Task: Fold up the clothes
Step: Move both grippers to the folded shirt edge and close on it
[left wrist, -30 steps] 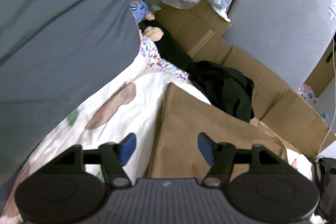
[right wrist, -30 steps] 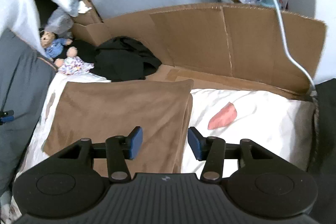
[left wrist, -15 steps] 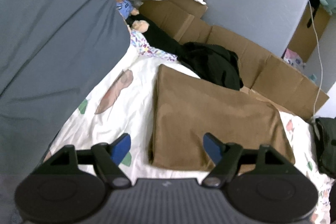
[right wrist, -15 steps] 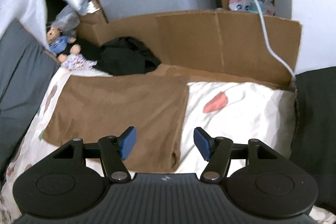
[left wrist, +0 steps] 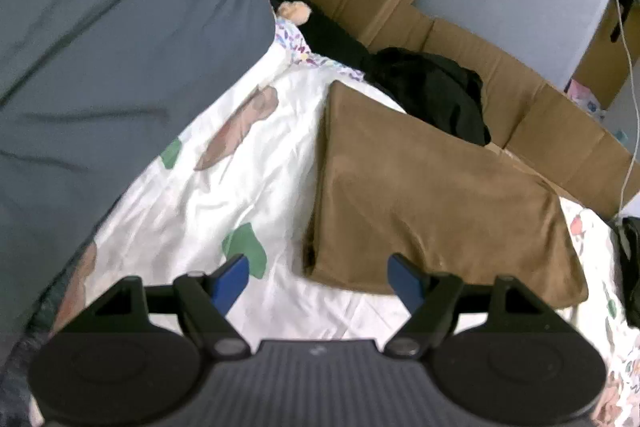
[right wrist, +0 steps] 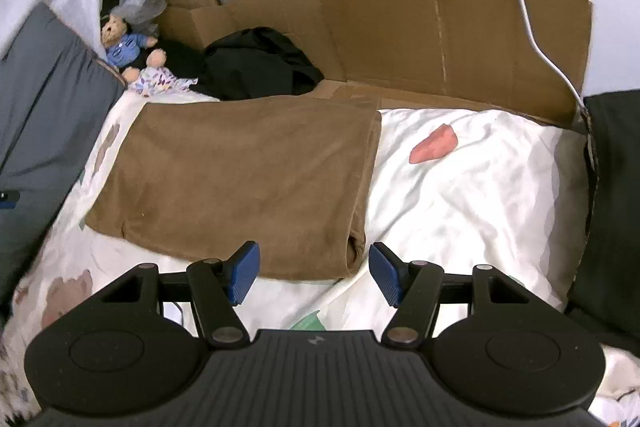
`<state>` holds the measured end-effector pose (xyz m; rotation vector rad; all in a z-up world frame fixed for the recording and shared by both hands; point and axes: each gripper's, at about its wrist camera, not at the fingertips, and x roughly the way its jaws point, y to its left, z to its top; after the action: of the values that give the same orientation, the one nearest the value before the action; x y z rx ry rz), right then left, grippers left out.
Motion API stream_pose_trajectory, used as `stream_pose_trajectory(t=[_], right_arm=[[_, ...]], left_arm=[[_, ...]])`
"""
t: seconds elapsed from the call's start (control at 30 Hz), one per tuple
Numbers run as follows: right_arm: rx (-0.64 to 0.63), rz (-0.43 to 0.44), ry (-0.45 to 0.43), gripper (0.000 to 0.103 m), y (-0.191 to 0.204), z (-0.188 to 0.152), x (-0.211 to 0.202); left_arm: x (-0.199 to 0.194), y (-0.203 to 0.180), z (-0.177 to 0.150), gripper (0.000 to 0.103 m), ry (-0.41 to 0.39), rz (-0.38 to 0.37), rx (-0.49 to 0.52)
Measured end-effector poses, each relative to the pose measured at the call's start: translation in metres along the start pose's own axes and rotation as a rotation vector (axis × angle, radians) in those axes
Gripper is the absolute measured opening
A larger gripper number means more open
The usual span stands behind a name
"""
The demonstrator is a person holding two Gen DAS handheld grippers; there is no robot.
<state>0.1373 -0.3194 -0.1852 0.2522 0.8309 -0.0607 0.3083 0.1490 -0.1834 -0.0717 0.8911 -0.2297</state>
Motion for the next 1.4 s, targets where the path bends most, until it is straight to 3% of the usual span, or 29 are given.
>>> stream_pose_trajectory(t=[0.13, 0.3, 0.43, 0.5, 0.87, 0.97, 1.1, 1.17, 1.2, 1.27, 1.4], right_arm=[[-0.013, 0.005, -0.008, 0.065, 0.002, -0.004, 0.011], [0.031, 0.048, 0.001, 0.065, -0.004, -0.011, 0.032], [0.029, 0.079, 0.049, 0.065, -0.005, -0.019, 0.054], [0.019, 0.08, 0.075, 0.065, -0.006, -0.021, 0.067], [0.03, 0.025, 0.126, 0.064, -0.022, -0.031, 0.098], [-0.026, -0.003, 0.134, 0.064, -0.02, -0.034, 0.104], [0.005, -0.016, 0.122, 0.063, -0.03, -0.03, 0.106], [-0.001, -0.014, 0.122, 0.062, -0.032, -0.027, 0.109], [-0.004, -0.012, 0.122, 0.059, -0.032, -0.027, 0.111], [-0.012, -0.008, 0.12, 0.048, -0.033, -0.025, 0.113], [-0.035, 0.023, 0.098, 0.038, -0.029, -0.024, 0.116]], left_arm=[[0.012, 0.005, -0.008, 0.079, 0.011, -0.015, -0.026], [0.028, 0.005, -0.018, 0.078, 0.011, -0.007, 0.015], [0.051, 0.007, -0.026, 0.068, 0.044, -0.016, 0.043], [0.065, 0.008, -0.029, 0.068, 0.058, -0.014, 0.046], [0.125, 0.003, -0.027, 0.067, 0.075, 0.004, 0.104], [0.137, 0.003, -0.028, 0.067, 0.08, -0.027, 0.094], [0.157, 0.004, -0.03, 0.064, 0.097, -0.059, 0.06], [0.165, 0.008, -0.03, 0.043, 0.133, -0.084, 0.003], [0.167, 0.009, -0.029, 0.038, 0.14, -0.089, -0.014], [0.17, 0.014, -0.03, 0.015, 0.15, -0.104, -0.074], [0.17, 0.021, -0.031, 0.009, 0.157, -0.135, -0.143]])
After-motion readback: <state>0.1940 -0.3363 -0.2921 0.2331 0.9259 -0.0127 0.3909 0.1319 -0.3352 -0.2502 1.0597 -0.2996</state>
